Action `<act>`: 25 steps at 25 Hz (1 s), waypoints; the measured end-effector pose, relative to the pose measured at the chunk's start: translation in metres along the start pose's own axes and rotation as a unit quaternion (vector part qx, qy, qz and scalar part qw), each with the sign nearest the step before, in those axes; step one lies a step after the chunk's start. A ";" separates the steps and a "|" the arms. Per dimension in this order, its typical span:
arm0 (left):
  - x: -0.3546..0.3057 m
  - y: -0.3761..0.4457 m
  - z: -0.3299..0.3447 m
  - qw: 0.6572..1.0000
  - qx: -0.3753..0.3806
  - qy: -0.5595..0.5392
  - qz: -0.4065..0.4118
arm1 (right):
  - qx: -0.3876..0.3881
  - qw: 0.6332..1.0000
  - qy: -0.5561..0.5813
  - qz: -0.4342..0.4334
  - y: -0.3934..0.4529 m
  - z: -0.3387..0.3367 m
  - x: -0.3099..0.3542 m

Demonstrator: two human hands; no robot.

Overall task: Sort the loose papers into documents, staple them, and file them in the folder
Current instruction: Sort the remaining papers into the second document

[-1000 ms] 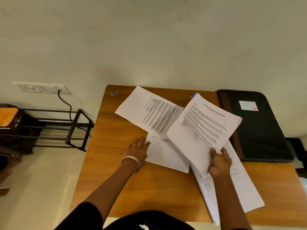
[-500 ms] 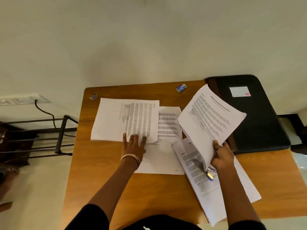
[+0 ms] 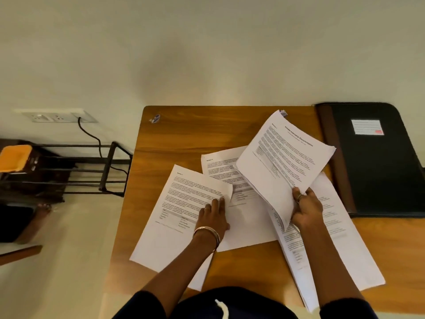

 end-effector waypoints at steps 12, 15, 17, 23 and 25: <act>0.012 0.003 0.003 1.000 0.013 0.004 0.021 | -0.005 0.999 -0.018 -0.029 -0.018 -0.004 -0.019; 0.015 0.004 0.003 0.999 0.020 0.029 0.031 | -0.014 1.000 0.005 -0.015 -0.020 -0.009 -0.020; 0.019 0.004 0.000 0.999 0.010 0.001 0.042 | -0.015 1.000 0.023 -0.012 -0.021 -0.010 -0.020; 0.118 -0.012 -0.032 0.927 -0.203 -0.209 -0.238 | -0.007 1.000 0.008 -0.017 -0.026 0.001 -0.033; 0.141 -0.014 -0.030 0.911 -0.144 -0.231 -0.310 | -0.006 1.000 -0.003 -0.014 -0.028 0.007 -0.040</act>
Point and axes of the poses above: each hand's wrist, its own y-axis towards the middle knuckle, its own z-axis out of the palm, x = y × z, the point moved 4 cm from there along y, towards the middle knuckle, and after that the axes turned 3 degrees about x, right-handed, at the moved point
